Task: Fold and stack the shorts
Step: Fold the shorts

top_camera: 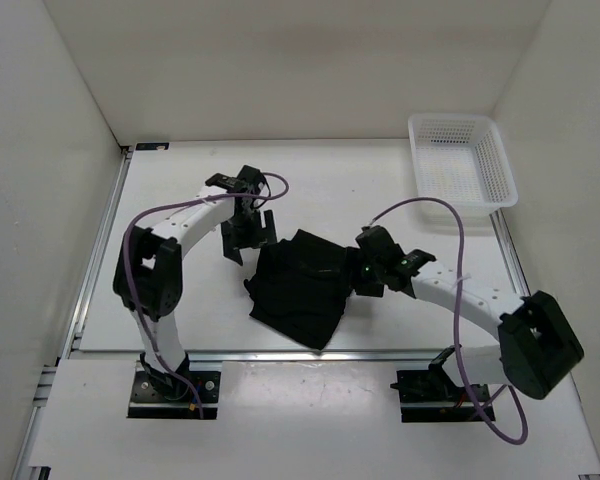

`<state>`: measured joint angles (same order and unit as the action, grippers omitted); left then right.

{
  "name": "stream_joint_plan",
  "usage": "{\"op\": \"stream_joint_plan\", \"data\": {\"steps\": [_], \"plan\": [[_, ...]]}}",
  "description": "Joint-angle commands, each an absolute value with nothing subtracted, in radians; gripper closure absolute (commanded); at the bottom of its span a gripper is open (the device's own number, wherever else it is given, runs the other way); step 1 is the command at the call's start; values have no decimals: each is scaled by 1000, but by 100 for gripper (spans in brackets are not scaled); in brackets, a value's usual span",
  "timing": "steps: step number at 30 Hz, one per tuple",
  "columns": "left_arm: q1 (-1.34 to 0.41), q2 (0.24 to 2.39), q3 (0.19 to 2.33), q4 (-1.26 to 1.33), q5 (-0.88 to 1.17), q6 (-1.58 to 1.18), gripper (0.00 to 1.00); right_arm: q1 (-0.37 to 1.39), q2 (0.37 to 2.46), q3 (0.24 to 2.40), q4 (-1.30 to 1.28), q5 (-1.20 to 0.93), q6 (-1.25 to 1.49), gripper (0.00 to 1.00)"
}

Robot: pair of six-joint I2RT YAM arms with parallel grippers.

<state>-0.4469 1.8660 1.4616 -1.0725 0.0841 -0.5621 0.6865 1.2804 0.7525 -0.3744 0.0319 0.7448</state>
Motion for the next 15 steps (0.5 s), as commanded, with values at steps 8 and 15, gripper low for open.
{"op": "stream_joint_plan", "data": {"steps": [8, 15], "plan": [[-411, 1586, 1358, -1092, 31, -589, 28, 684, 1597, 873, -236, 57, 693, 83], [-365, 1519, 1382, -1129, -27, -571, 19, 568, 1752, 1189, -359, 147, 566, 63]]}}
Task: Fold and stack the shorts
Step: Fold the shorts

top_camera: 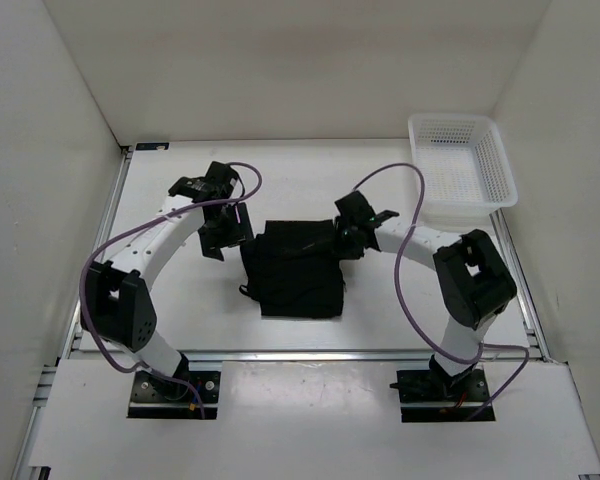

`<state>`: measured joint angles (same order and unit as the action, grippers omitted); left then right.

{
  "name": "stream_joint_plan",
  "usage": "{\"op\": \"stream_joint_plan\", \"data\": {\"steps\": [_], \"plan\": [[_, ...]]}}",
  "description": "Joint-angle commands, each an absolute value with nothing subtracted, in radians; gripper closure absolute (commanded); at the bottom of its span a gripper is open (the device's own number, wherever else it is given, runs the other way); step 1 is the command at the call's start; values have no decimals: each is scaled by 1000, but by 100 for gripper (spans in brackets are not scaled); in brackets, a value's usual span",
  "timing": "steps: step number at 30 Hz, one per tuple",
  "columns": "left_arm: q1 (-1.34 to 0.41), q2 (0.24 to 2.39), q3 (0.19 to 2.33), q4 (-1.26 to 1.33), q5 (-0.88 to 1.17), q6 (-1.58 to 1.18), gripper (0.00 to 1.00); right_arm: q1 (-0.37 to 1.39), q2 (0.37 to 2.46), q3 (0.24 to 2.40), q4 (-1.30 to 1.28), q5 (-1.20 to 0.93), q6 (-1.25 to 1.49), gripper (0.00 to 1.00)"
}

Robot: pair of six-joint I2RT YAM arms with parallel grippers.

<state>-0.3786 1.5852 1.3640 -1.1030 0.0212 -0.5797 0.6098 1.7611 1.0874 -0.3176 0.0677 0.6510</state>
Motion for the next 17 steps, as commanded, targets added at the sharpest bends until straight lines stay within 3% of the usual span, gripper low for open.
{"op": "stream_joint_plan", "data": {"steps": [1, 2, 4, 5, 11, 17], "plan": [[-365, 1505, 1394, -1143, -55, -571, 15, 568, 1720, 1236, -377, 179, 549, 33], [-365, 1487, 1394, -1143, -64, -571, 13, 568, 1697, 1255, -399, 201, 534, 18], [-365, 1444, 1404, -1143, -84, -571, 7, 568, 1610, 1279, -471, 253, 509, 0], [-365, 1427, 1404, -1143, -98, -571, 0, 568, 1573, 1279, -495, 287, 509, 0], [-365, 1235, 1422, -1109, -179, -583, 0, 545, 1241, 1232, -745, 608, 531, 0], [-365, 1073, 1379, -1083, -209, -618, 0, 514, 984, 1131, -957, 733, 549, 0]]}}
